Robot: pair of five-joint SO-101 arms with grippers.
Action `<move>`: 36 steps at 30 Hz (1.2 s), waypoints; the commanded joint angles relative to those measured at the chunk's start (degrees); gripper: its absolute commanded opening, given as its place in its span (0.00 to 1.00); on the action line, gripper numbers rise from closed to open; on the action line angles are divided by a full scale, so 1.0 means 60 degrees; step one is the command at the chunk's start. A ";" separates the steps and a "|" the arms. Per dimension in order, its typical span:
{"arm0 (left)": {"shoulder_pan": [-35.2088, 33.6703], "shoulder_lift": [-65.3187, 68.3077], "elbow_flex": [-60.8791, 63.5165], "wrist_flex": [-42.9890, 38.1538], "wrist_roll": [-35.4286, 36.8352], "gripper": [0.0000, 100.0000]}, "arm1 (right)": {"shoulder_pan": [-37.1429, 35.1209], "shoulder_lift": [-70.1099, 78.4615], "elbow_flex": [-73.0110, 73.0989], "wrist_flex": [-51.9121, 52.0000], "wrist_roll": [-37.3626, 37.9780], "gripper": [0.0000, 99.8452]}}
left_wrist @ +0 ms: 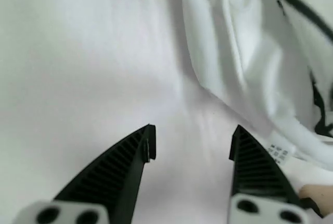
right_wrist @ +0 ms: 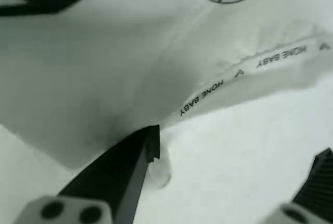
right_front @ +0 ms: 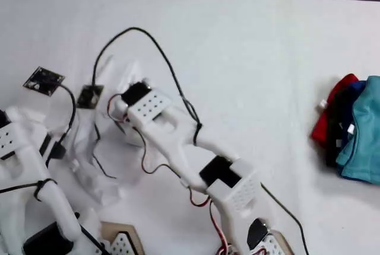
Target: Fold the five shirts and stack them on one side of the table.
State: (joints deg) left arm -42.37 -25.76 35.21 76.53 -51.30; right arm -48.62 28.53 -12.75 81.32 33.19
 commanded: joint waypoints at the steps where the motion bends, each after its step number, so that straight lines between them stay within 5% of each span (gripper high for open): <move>1: -0.0176 -0.0264 -0.0022 0.0044 -0.0234 0.25 | 0.0359 -0.0081 0.0381 0.0051 0.0117 0.36; 7: -0.0176 -0.0264 -0.0022 -0.0176 -0.0190 0.25 | 0.1048 -0.0081 0.0440 -0.0227 0.0337 0.02; 18: -0.0278 -0.0264 -0.0007 -0.0176 -0.0190 0.25 | 0.2630 -0.0432 -0.0337 0.0960 0.0103 0.02; 22: -0.0249 -0.0249 -0.0007 -0.0190 -0.0205 0.25 | 0.1780 -0.0813 0.0044 0.1736 0.0088 0.09; 29: -0.0425 -0.0249 0.0007 -0.0381 -0.0234 0.25 | 0.0828 -0.2073 0.0132 0.1722 0.0103 0.50; 36: -0.0586 -0.0249 -0.0007 -0.0396 -0.0249 0.25 | 0.0403 -0.2117 0.1407 0.0930 0.0000 0.41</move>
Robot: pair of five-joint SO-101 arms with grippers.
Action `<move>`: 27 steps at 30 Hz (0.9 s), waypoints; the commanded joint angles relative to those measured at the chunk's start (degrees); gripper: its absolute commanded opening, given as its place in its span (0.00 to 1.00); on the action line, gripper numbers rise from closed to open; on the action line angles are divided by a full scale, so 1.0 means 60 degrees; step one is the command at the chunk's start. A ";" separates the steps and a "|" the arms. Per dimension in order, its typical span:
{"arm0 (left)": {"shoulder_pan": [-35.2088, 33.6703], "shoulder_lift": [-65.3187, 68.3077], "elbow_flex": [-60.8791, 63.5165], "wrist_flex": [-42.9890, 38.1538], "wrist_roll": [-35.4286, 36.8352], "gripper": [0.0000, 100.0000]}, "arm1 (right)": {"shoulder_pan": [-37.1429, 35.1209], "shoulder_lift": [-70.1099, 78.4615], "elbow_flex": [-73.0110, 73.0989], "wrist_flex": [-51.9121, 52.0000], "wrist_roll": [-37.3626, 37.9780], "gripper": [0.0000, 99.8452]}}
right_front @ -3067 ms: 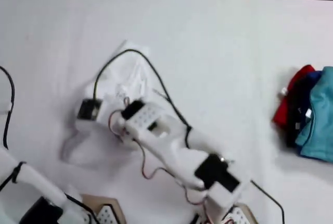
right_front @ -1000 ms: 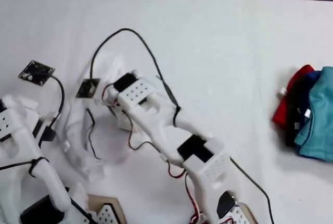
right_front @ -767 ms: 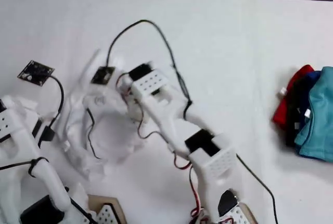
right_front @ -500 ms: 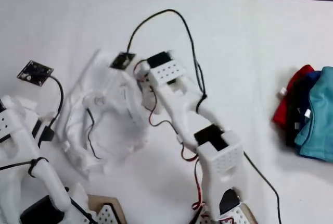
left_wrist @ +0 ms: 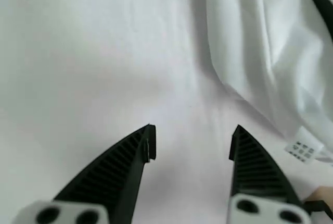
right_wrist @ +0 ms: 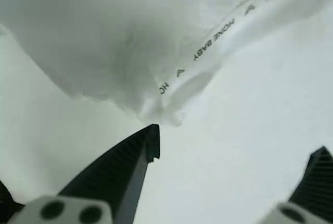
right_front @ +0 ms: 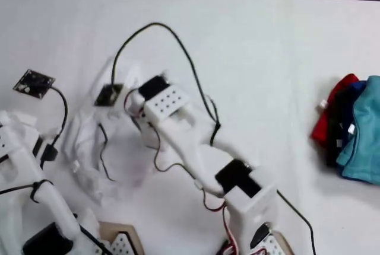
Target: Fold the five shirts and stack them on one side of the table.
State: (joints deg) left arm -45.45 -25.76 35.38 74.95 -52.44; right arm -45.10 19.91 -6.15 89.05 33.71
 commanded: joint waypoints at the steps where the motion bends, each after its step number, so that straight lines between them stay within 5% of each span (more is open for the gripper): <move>1: -0.0073 -0.0249 -0.0066 -0.0132 -0.0059 0.25 | -0.0256 -0.0681 0.0498 -0.0505 -0.0103 0.40; 13: -0.0073 -0.0249 -0.0095 -0.0132 -0.0059 0.25 | -0.0212 -0.0593 0.1978 -0.2440 -0.0278 0.38; 21: -0.0073 -0.0249 -0.0095 -0.0117 -0.0059 0.25 | 0.1795 0.0623 0.1465 -0.3802 -0.0337 0.01; 27: -0.0073 -0.0249 -0.0095 -0.0117 -0.0059 0.25 | 0.3436 0.1165 -0.0410 -0.3158 -0.0278 0.02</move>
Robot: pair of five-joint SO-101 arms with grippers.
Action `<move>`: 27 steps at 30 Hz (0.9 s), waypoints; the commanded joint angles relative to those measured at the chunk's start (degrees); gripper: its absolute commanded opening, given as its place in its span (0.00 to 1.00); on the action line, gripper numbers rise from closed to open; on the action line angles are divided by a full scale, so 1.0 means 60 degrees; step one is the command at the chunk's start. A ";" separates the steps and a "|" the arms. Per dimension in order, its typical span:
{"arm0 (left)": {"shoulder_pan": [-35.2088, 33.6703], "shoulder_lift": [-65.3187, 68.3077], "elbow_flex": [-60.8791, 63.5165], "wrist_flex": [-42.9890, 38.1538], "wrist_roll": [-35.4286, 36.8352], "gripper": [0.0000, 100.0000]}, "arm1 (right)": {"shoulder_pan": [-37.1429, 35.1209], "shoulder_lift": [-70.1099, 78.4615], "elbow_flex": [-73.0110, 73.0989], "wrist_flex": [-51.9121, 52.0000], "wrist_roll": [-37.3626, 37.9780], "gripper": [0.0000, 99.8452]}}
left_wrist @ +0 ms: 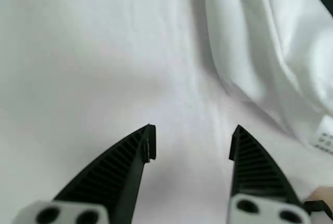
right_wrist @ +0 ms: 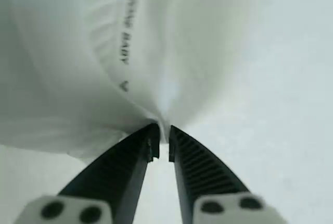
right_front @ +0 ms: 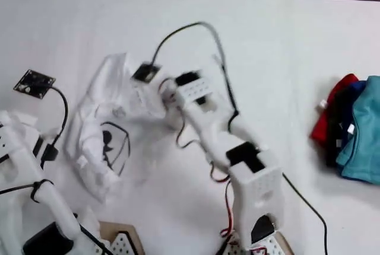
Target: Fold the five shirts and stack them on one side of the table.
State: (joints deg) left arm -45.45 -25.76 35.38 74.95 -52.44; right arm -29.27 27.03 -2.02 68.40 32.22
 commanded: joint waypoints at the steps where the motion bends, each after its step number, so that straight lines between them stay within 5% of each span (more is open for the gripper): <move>1: -0.0073 -0.0249 -0.0095 -0.0117 -0.0059 0.25 | 0.1077 -0.0022 -0.1495 0.0462 -0.0015 0.02; 8: -0.0073 -0.0249 -0.0081 -0.0117 -0.0059 0.25 | 0.2381 -0.0022 -0.3897 0.2484 0.0484 0.02; 13: -0.0073 -0.0249 -0.0095 -0.0117 -0.0059 0.25 | 0.0359 0.0037 -0.3619 0.4256 0.0234 0.05; 20: -0.1289 -0.0264 -0.0110 -0.1070 -0.0322 0.25 | -0.1560 0.0051 -0.3399 0.3597 0.0234 0.44; 27: -0.2491 -0.0264 -0.0110 -0.1128 -0.1304 0.25 | -0.3055 0.0066 -0.3370 0.3626 0.0234 0.45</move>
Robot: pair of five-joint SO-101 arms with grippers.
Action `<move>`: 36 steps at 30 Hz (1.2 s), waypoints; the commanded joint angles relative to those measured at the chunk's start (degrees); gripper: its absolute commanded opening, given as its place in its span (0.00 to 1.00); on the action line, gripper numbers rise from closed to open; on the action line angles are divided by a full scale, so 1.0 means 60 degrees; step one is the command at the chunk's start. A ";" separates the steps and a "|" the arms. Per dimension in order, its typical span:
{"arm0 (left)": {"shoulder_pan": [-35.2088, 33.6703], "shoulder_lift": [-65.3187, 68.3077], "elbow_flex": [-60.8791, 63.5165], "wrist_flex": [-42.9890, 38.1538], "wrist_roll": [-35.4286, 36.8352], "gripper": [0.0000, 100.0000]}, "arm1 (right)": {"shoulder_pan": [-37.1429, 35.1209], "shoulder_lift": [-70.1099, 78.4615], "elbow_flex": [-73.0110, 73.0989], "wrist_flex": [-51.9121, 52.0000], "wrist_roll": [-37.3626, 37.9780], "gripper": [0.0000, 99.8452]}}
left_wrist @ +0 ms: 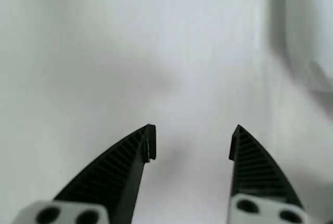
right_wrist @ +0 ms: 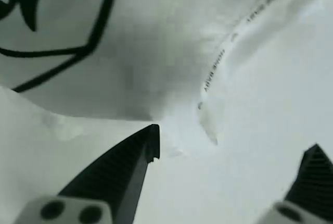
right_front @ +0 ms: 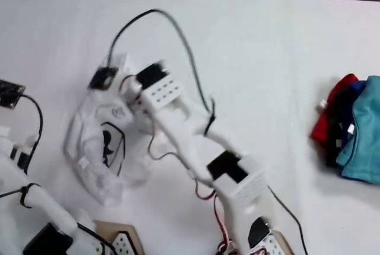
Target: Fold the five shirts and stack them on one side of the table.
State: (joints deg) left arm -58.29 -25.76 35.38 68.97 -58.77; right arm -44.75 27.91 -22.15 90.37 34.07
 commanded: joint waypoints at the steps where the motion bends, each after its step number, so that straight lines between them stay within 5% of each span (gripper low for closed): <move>1: -0.0410 -0.0264 -0.0110 -0.0132 -0.0293 0.25 | -0.0637 -0.0081 -0.0015 -0.0051 -0.0073 0.45; 11: -0.0454 -0.0264 -0.0110 -0.0132 -0.0293 0.25 | -0.0784 0.2132 -0.0044 -0.1062 -0.0059 0.43; 18: -0.0410 -0.0264 -0.0110 -0.0132 -0.0293 0.25 | 0.1033 0.2879 -0.1802 -0.0315 -0.0059 0.01; 28: -0.0044 -0.0234 0.0051 -0.0059 -0.0249 0.25 | 0.4066 0.2850 -0.5700 0.1824 -0.0059 0.02; 36: 0.2051 -0.0234 0.1326 -0.0308 0.0381 0.25 | 0.4681 0.1458 -0.5421 0.1824 -0.0073 0.03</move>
State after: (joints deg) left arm -51.25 -25.76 42.59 68.79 -59.30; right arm -17.76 44.09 -53.98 100.48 33.80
